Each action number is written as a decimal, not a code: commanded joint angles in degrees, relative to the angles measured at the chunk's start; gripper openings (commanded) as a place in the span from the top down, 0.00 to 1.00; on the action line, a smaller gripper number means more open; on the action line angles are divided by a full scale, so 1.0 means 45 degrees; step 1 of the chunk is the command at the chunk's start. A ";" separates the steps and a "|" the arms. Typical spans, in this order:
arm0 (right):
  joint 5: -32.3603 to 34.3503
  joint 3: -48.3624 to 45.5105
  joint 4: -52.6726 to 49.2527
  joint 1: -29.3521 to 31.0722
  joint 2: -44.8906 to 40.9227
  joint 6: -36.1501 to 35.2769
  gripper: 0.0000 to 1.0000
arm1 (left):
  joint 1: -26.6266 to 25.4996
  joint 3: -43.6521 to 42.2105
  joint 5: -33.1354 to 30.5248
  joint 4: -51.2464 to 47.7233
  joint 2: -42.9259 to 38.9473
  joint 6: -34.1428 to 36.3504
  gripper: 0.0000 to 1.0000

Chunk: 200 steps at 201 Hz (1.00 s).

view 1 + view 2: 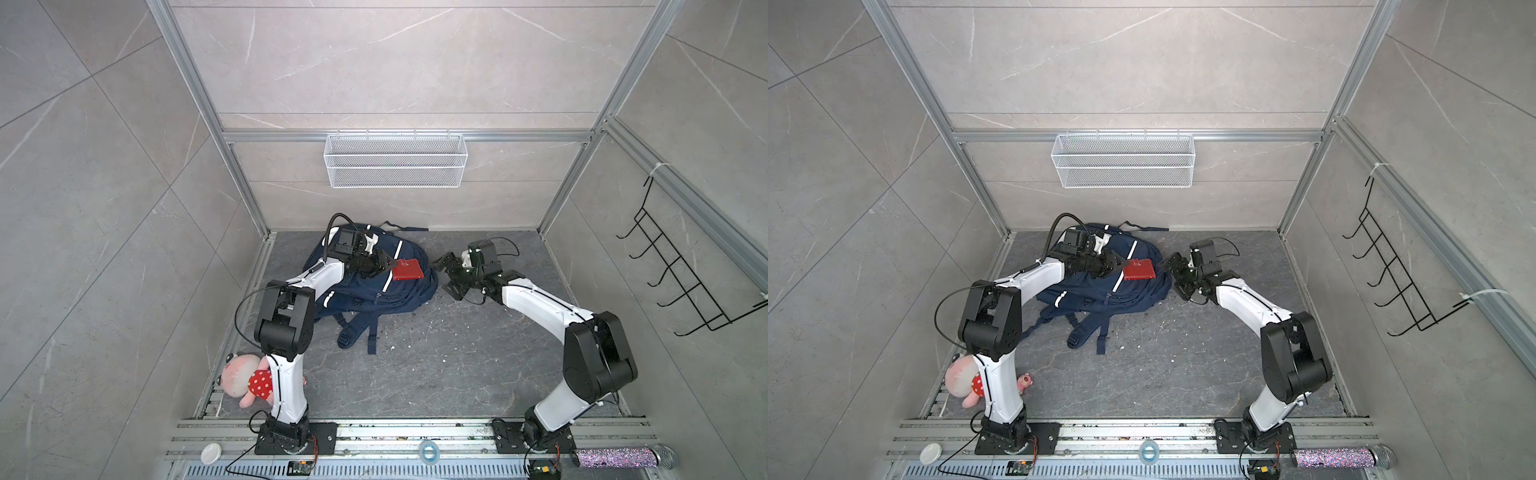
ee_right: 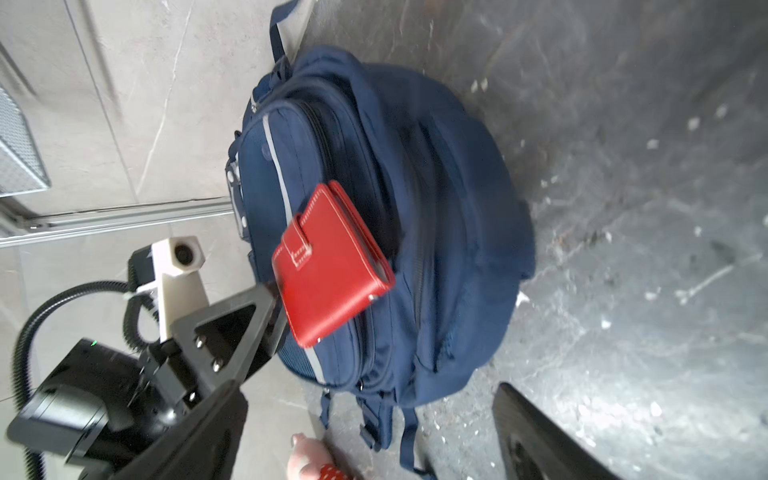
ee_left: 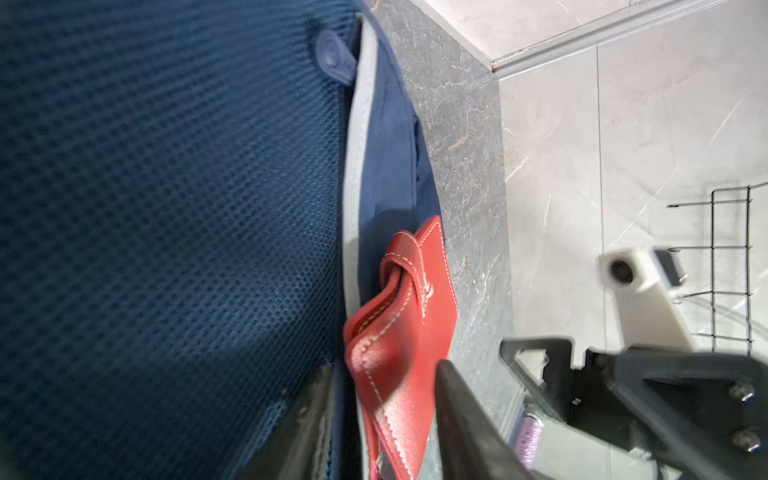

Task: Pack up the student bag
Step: 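Carry the red wallet to the backpack opening held by the left gripper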

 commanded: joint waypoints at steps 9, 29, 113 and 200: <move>-0.1550 -0.0199 0.3136 0.0204 0.1397 0.1088 0.10 | -0.0054 -0.0292 0.0234 0.0272 0.0435 -0.0387 0.68; -0.1750 0.0440 0.3093 0.0274 0.1741 0.0747 0.10 | -0.0044 -0.0434 0.0315 0.0478 0.0407 -0.0598 0.79; -0.1633 -0.0908 0.5248 0.0372 0.1087 0.1764 0.11 | 0.0005 -0.1222 0.1553 0.4931 -0.0633 -0.4787 1.00; -0.0763 -0.0271 1.0193 0.0716 0.2543 0.3868 0.20 | 0.0005 -0.1714 0.1282 0.6851 -0.2072 -0.8241 1.00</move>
